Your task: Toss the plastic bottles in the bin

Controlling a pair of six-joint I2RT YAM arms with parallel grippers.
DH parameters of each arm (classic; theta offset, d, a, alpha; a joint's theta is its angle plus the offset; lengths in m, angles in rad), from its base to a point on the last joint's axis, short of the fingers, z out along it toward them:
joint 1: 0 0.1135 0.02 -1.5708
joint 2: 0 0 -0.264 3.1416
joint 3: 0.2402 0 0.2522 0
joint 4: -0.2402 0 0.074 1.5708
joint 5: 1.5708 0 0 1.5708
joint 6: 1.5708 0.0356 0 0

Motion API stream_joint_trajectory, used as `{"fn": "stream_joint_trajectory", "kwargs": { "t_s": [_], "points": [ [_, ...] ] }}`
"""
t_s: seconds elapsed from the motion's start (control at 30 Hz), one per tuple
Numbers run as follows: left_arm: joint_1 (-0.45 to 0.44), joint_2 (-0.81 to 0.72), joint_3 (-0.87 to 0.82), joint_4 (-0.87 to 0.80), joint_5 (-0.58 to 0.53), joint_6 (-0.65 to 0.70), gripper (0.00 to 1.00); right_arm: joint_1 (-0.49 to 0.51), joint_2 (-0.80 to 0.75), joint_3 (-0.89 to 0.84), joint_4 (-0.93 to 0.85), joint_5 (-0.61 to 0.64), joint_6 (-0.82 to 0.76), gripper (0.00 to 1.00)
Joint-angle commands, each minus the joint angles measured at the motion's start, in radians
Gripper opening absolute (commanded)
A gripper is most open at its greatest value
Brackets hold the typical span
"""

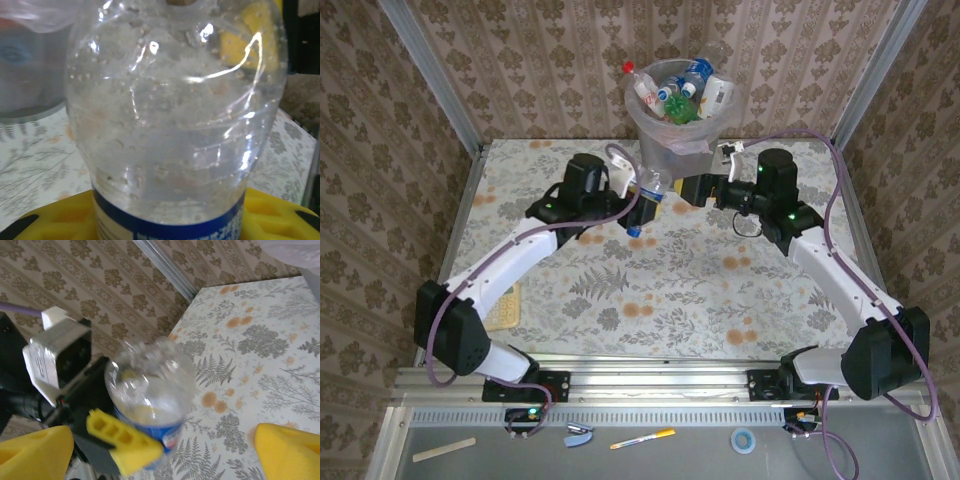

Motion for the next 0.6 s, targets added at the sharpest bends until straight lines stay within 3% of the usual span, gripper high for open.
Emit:
{"fn": "stream_joint_trajectory", "kwargs": {
  "t_s": [0.0,0.43,0.57],
  "points": [
    [-0.026,0.012,0.033,0.052,0.041,0.008,0.47,0.009,0.01,-0.011,0.034,-0.037,0.019,0.92],
    [-0.125,0.059,0.079,0.071,0.08,0.008,0.47,0.046,0.077,-0.027,0.107,-0.033,0.062,0.84],
    [-0.137,0.071,0.087,0.058,0.065,0.024,0.47,0.05,0.09,-0.017,0.116,-0.037,0.078,0.72]
  ]
}}
